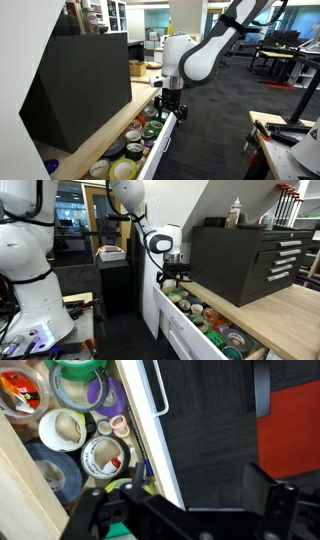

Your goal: Close the drawer

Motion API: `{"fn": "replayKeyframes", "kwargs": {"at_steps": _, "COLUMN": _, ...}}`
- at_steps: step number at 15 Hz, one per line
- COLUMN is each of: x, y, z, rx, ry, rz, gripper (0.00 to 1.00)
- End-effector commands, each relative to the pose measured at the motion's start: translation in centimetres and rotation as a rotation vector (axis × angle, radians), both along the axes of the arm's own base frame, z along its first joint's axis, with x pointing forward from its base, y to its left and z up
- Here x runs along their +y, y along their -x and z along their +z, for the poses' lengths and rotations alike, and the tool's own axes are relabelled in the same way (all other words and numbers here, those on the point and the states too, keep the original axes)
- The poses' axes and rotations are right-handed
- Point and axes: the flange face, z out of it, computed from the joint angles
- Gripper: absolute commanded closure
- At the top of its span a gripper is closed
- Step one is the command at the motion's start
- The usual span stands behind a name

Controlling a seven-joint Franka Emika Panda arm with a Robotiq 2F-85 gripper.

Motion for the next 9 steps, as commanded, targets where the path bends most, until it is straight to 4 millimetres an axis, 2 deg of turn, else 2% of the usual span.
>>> {"fn": "replayKeyframes", "kwargs": {"at_steps": 1, "x": 0.1, "y": 0.0, "z": 0.0, "rx": 0.001, "ry": 0.000, "rz": 0.002, "gripper": 0.00}}
{"fn": "replayKeyframes", "kwargs": {"at_steps": 4, "x": -0.1, "y": -0.1, "z": 0.0, "rx": 0.000, "ry": 0.000, "rz": 0.002, "gripper": 0.00}}
{"fn": "replayKeyframes", "kwargs": {"at_steps": 9, "x": 1.2, "y": 0.6, "z": -2.5, "rx": 0.015, "ry": 0.058, "rz": 0.076, "gripper": 0.00}}
